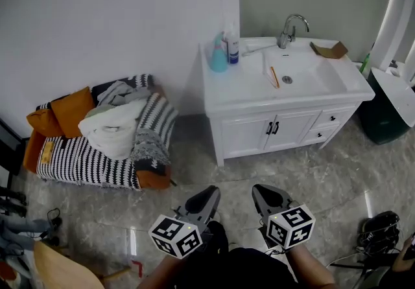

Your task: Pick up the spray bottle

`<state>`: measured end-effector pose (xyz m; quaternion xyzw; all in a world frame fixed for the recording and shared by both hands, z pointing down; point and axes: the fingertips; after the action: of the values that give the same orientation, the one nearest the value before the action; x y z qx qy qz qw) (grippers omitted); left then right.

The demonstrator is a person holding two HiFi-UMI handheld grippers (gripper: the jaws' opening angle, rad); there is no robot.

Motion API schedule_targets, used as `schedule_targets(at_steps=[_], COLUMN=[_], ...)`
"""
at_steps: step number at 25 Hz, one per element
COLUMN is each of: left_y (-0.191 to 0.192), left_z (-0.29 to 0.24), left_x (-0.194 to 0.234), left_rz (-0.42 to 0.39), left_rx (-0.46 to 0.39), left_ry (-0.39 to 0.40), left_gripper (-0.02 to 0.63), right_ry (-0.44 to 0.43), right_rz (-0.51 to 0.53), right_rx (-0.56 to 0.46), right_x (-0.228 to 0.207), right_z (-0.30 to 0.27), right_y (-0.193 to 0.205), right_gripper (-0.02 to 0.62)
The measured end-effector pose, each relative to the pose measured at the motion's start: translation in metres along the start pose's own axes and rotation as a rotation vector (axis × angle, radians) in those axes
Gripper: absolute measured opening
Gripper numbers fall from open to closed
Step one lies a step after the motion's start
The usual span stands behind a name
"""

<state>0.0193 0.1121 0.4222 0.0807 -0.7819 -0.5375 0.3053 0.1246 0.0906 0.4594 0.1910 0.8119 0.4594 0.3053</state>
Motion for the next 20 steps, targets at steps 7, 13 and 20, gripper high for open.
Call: schedule_targets(at_steps=[7, 13, 20], left_y=[-0.017, -0.032, -0.047], left_z=[-0.018, -0.033, -0.051], left_x=[0.030, 0.058, 0.089], left_rz=[0.018, 0.030, 0.042], left_rx=[0.015, 0.030, 0.047], left_ry=[0.009, 0.013, 0.036], left_gripper=[0.040, 0.040, 0.040], right_ry=[0.008, 0.022, 0.042], right_rz=[0.005, -0.001, -0.010], right_rx=[0.015, 0.031, 0.040], right_x=[-0.006, -0.013, -0.018], right_z=[-0.034, -0.062, -0.097], right_y=[-0.021, -0.036, -0.053], right_gripper=[0.008, 0.008, 0.008])
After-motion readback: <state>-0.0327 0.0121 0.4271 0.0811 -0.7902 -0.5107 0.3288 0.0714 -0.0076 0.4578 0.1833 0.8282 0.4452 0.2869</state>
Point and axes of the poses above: the fingertips, and each gripper's own axes: z backward along the fingers, x to its left, y out of its underside, and after that the axes turned 3 degrees about x, right-handed
